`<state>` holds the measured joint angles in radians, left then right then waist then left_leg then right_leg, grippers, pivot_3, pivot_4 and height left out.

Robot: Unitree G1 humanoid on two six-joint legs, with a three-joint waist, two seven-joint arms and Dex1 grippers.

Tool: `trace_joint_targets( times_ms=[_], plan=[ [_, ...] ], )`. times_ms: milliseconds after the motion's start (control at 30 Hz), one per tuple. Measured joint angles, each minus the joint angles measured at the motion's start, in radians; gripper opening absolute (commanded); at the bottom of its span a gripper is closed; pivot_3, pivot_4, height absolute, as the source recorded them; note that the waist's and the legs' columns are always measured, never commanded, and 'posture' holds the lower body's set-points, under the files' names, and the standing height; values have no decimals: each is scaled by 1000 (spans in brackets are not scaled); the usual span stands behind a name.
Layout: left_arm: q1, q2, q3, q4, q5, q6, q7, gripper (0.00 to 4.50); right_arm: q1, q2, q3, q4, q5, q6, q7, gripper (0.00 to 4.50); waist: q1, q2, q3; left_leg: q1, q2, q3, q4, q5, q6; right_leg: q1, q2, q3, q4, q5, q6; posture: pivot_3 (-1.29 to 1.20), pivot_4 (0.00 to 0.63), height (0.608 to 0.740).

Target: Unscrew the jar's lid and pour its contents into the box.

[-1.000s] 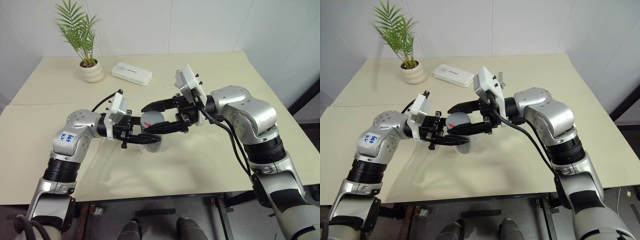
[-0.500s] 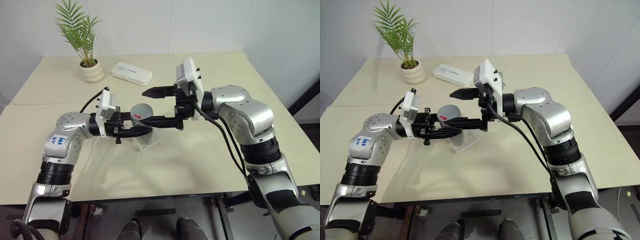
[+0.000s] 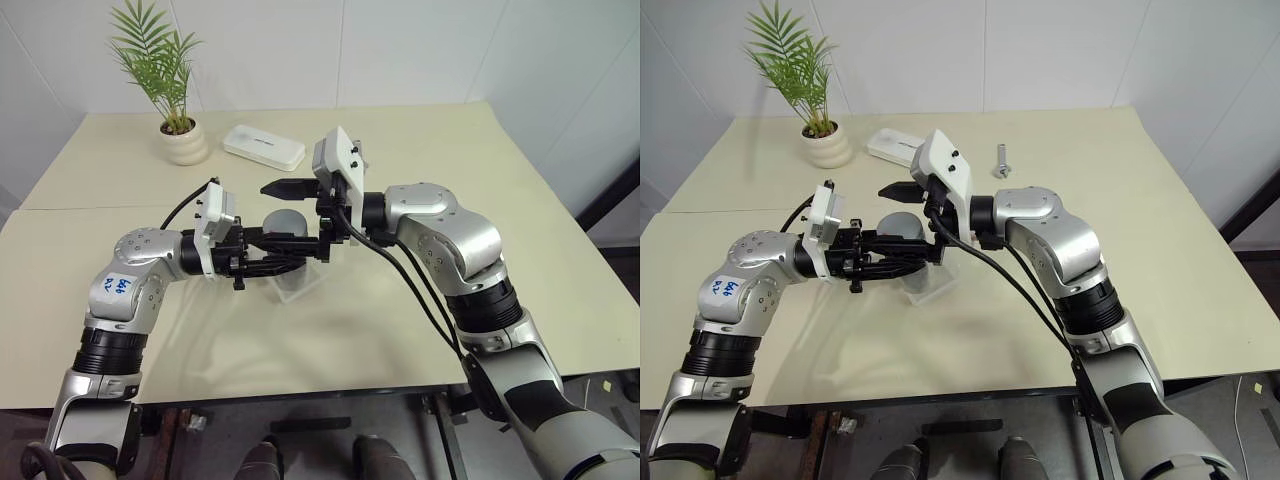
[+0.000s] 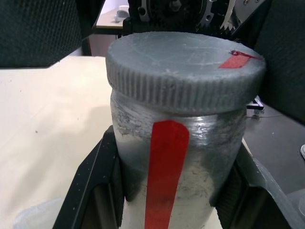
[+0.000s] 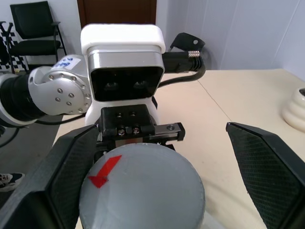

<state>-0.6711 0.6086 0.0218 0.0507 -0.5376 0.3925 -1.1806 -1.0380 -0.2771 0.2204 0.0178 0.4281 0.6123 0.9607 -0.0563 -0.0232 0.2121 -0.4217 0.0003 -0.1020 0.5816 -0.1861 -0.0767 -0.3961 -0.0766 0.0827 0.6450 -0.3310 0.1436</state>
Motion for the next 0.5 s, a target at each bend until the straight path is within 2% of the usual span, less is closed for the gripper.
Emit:
trace_joint_targets(
  times_ms=[200,400,500],
  plan=[
    [-2,0,3,0,0,11,26,1942,-43,-22,4,81,-4,-40,54,4479,0,0,0,0,0,0,0,0,0,0,0,0,0,0,0,0,150,740],
    [-2,3,10,5,12,14,37,1942,-42,-147,-10,108,20,-79,165,4479,2,0,0,0,0,0,0,0,0,0,0,0,-1,0,0,0,150,740],
    [5,19,14,-11,9,12,1,1942,-21,-249,-78,160,4,-89,175,4479,5,0,0,0,-1,0,0,0,0,0,0,0,-1,0,0,0,150,740]
  ],
)
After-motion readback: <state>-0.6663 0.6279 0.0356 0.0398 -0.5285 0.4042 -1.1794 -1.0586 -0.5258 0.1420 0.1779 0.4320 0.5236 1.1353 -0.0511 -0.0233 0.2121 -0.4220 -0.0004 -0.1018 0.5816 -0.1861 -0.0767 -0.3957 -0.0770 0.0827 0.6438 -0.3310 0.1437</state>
